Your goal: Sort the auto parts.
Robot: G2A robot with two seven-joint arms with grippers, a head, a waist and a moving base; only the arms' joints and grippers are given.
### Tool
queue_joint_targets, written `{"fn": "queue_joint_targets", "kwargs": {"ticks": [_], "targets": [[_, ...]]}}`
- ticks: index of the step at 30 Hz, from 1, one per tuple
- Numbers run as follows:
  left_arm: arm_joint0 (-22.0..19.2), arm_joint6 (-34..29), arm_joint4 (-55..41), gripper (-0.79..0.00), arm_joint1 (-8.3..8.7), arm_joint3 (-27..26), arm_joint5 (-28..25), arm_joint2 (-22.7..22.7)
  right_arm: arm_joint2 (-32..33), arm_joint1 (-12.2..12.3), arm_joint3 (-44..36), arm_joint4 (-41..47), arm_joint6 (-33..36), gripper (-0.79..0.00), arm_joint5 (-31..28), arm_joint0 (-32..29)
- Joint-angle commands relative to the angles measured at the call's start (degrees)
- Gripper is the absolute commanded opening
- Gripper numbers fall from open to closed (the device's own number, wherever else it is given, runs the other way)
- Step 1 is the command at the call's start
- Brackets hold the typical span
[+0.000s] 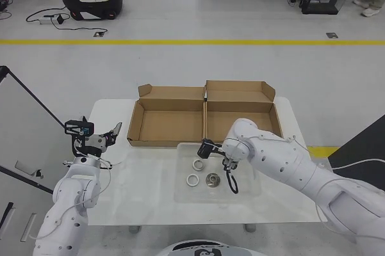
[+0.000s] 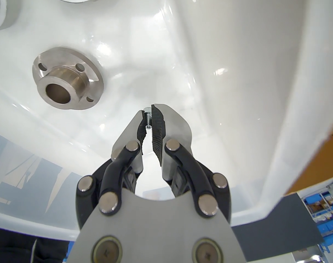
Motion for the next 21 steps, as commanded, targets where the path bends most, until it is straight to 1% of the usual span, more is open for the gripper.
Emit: {"fn": "queue_joint_targets", "kwargs": {"ticks": [1,7,11,18,21], "targets": [[0.00,0.00,0.00,0.000,0.00,0.00,0.00,0.00,0.64,0.21,-1.71,0.12,0.68,-0.785,0.31,0.04],[0.00,0.00,0.00,0.000,0.00,0.00,0.00,0.00,1.74,1.66,-7.27,3.06,0.68,-0.785,0.73,0.20],[0.00,0.00,0.00,0.000,0.00,0.00,0.00,0.00,1.21,3.01,-10.65,5.91,0.68,-0.785,1.85,1.10],[0.00,0.00,0.00,0.000,0.00,0.00,0.00,0.00,0.68,5.82,-17.28,11.24,0.68,-0.785,4.61,3.90],[0.00,0.00,0.00,0.000,0.00,0.00,0.00,0.00,1.02,7.34,-19.02,12.69,0.68,-0.785,4.71,4.54]]}}
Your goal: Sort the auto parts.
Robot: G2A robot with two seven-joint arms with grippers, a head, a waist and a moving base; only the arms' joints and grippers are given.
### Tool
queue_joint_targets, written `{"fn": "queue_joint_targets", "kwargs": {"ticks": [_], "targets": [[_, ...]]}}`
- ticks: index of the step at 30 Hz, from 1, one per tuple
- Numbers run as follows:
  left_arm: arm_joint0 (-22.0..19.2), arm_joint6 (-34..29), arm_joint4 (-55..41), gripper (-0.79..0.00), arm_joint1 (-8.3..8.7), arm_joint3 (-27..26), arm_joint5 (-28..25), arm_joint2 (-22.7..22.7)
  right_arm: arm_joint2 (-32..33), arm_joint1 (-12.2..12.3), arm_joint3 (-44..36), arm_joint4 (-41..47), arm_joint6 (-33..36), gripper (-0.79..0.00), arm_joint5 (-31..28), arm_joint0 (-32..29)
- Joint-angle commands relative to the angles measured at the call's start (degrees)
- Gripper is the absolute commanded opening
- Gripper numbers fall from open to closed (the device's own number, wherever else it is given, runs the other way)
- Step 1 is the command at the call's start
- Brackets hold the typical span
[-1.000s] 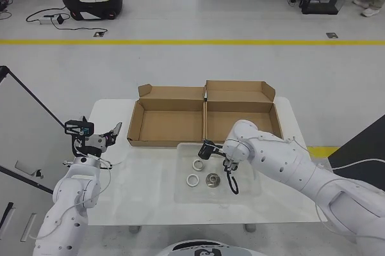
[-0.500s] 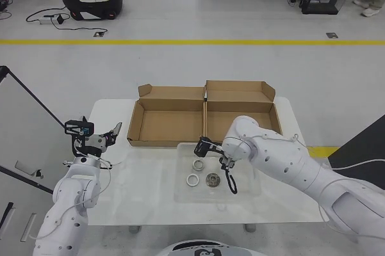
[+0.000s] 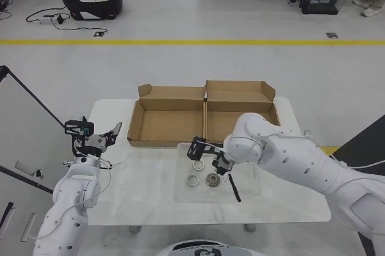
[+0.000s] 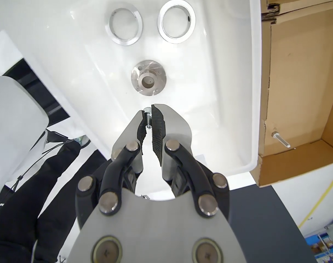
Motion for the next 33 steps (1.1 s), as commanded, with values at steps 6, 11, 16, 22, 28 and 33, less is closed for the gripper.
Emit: {"fn": "queue_joint_targets", "kwargs": {"ticks": [6,11,16,22,28,33], "targets": [[0.00,0.00,0.00,0.000,0.00,0.00,0.00,0.00,2.83,4.27,-1.24,3.09,0.00,-0.785,-2.66,0.57],[0.00,0.00,0.00,0.000,0.00,0.00,0.00,0.00,7.66,7.67,-2.31,5.85,0.00,-0.785,-6.59,-0.34],[0.00,0.00,0.00,0.000,0.00,0.00,0.00,0.00,12.90,10.62,-3.43,9.33,0.00,-0.785,-11.52,-1.91],[0.00,0.00,0.00,0.000,0.00,0.00,0.00,0.00,15.67,13.13,-3.50,14.07,-4.43,-0.785,-16.01,-2.32],[0.00,0.00,0.00,0.000,0.00,0.00,0.00,0.00,11.93,14.30,-1.16,18.48,-10.59,-0.785,-22.17,1.51],[0.00,0.00,0.00,0.000,0.00,0.00,0.00,0.00,6.62,13.80,2.70,22.72,-16.55,-0.785,-28.12,6.72]]}}
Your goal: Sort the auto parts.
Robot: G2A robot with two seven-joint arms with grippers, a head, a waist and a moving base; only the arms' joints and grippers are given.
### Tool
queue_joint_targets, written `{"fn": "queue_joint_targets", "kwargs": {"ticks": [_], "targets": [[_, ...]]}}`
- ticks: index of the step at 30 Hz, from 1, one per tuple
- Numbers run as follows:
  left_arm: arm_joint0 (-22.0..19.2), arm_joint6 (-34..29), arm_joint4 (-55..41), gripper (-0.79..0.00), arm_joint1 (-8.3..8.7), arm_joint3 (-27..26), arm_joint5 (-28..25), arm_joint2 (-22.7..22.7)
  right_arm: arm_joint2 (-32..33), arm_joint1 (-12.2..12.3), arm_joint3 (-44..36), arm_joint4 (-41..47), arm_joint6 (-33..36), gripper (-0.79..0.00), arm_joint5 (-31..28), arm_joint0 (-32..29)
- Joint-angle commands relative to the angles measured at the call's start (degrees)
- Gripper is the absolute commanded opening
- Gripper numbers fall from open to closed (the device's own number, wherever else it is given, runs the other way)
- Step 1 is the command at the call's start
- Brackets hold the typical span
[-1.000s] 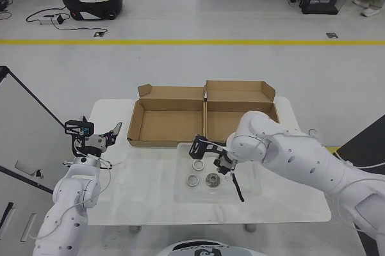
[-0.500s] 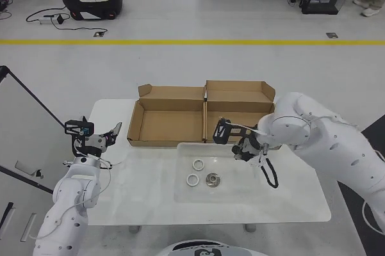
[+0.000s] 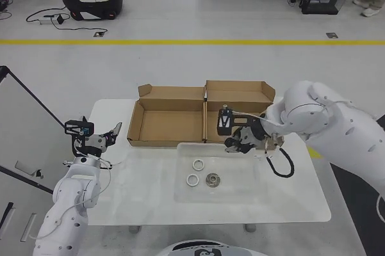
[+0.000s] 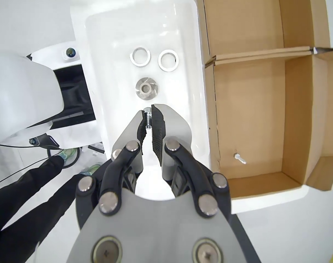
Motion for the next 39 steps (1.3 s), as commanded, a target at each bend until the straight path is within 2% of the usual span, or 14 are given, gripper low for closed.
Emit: {"fn": "queue_joint_targets", "kwargs": {"ticks": [1,8,18,21,28,39], "targets": [[0.00,0.00,0.00,0.000,0.00,0.00,0.00,0.00,-2.10,-0.35,1.64,1.62,-2.29,-0.785,-2.29,2.11],[0.00,0.00,0.00,0.000,0.00,0.00,0.00,0.00,-8.96,-1.53,8.10,7.11,-11.51,-0.785,-11.51,8.36],[0.00,0.00,0.00,0.000,0.00,0.00,0.00,0.00,-15.78,-1.71,15.29,12.18,-25.17,-0.785,-25.17,13.42],[0.00,0.00,0.00,0.000,0.00,0.00,0.00,0.00,-16.21,-1.89,15.40,15.62,-26.28,-0.785,-26.27,14.20],[0.00,0.00,0.00,0.000,0.00,0.00,0.00,0.00,-11.66,-2.65,13.11,23.75,-26.60,-0.785,-26.27,12.58],[0.00,0.00,0.00,0.000,0.00,0.00,0.00,0.00,1.47,-4.77,6.83,29.01,-26.28,-0.785,-26.27,3.89]]}}
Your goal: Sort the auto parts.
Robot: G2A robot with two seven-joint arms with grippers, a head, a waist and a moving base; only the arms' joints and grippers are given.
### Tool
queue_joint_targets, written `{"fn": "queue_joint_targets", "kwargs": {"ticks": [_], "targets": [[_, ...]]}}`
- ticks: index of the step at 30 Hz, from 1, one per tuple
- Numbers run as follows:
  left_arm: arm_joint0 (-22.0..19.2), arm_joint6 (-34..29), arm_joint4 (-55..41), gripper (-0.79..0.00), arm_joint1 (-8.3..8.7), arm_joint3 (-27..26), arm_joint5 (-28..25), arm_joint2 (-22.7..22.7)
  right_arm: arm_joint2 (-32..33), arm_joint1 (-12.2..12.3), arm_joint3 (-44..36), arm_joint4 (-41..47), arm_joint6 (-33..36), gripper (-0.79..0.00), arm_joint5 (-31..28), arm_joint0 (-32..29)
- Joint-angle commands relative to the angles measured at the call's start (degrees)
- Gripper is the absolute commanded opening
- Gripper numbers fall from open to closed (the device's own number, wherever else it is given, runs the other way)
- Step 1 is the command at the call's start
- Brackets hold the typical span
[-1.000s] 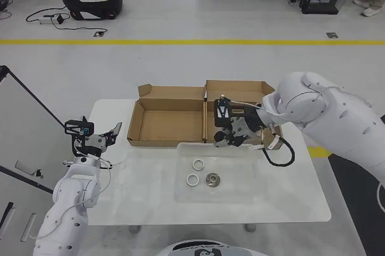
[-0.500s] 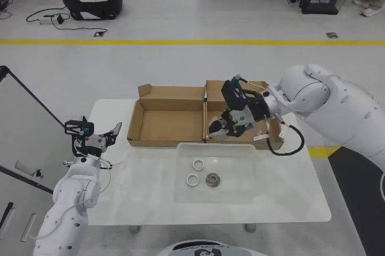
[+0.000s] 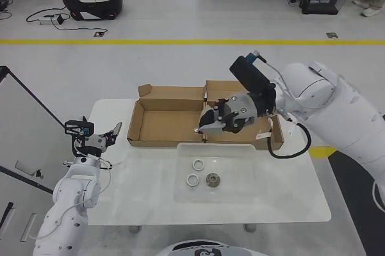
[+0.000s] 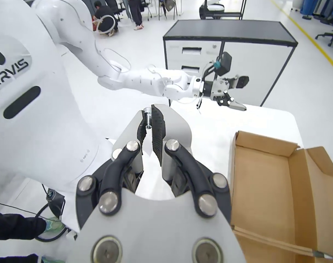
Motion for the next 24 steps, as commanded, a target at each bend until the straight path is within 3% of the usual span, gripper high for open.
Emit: {"fn": "queue_joint_targets", "kwargs": {"ticks": [1,6,24], "targets": [[0.00,0.00,0.00,0.000,0.00,0.00,0.00,0.00,2.53,-0.43,-1.12,0.74,-0.01,-0.785,0.00,-1.74],[0.00,0.00,0.00,0.000,0.00,0.00,0.00,0.00,8.42,-1.66,-3.67,1.22,-0.01,-0.785,0.00,-6.01],[0.00,0.00,0.00,0.000,0.00,0.00,0.00,0.00,9.15,-1.59,-3.94,0.53,-1.00,-0.785,0.95,-6.55]]}}
